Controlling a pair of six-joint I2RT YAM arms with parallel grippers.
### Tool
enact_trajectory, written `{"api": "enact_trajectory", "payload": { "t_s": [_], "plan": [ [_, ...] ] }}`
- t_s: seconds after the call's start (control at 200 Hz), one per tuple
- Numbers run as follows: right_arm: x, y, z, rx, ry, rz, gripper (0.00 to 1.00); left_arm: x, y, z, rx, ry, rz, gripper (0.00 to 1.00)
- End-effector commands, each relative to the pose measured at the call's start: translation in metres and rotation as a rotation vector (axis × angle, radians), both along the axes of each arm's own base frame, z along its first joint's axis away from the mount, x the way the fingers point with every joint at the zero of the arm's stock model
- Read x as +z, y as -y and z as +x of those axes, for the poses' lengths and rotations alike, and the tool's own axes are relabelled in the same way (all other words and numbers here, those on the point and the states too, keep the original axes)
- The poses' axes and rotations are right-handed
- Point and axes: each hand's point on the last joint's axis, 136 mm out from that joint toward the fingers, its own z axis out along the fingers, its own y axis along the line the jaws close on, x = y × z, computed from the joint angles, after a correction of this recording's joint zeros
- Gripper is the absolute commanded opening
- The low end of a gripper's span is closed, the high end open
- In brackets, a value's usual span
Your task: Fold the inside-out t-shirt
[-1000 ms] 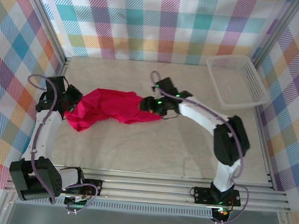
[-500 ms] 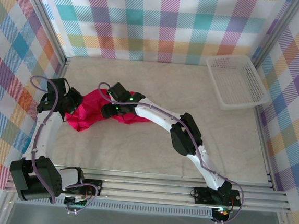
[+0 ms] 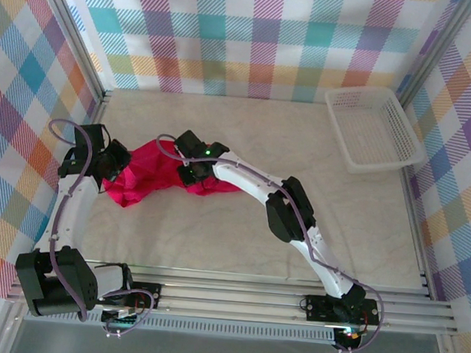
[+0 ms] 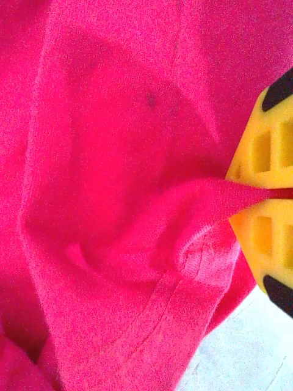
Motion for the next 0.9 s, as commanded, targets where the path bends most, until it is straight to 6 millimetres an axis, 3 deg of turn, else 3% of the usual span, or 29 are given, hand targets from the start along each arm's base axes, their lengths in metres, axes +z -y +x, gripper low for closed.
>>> {"api": "enact_trajectory", "payload": {
  "t_s": [0.0, 0.175, 0.27, 0.33, 0.45, 0.665, 0.765, 0.895],
  "plan": [
    [0.059, 0.030, 0.015, -0.061, 0.012, 0.050, 0.00, 0.012, -0.003, -0.004, -0.002, 0.012, 0.034, 0.00],
    [0.150, 0.083, 0.020, -0.147, -0.099, 0.355, 0.00, 0.021, -0.008, -0.003, 0.008, 0.025, 0.047, 0.00],
    [0.186, 0.126, 0.024, -0.209, -0.168, 0.537, 0.00, 0.027, -0.013, -0.003, 0.017, 0.029, 0.058, 0.00],
    [0.200, 0.154, 0.025, -0.251, -0.184, 0.604, 0.00, 0.029, -0.018, -0.003, 0.027, 0.034, 0.061, 0.00],
    [0.218, 0.190, 0.022, -0.289, -0.171, 0.676, 0.00, 0.037, -0.022, 0.001, 0.034, 0.050, 0.054, 0.00],
    [0.240, 0.218, 0.017, -0.313, -0.139, 0.711, 0.00, 0.048, -0.015, 0.013, 0.010, 0.081, 0.001, 0.00],
    [0.268, 0.242, 0.017, -0.338, -0.081, 0.749, 0.00, 0.060, -0.017, 0.012, 0.015, 0.094, 0.023, 0.00],
    [0.311, 0.293, 0.017, -0.441, 0.052, 0.790, 0.00, 0.091, -0.025, 0.015, 0.026, 0.146, 0.077, 0.00]
  ]
}}
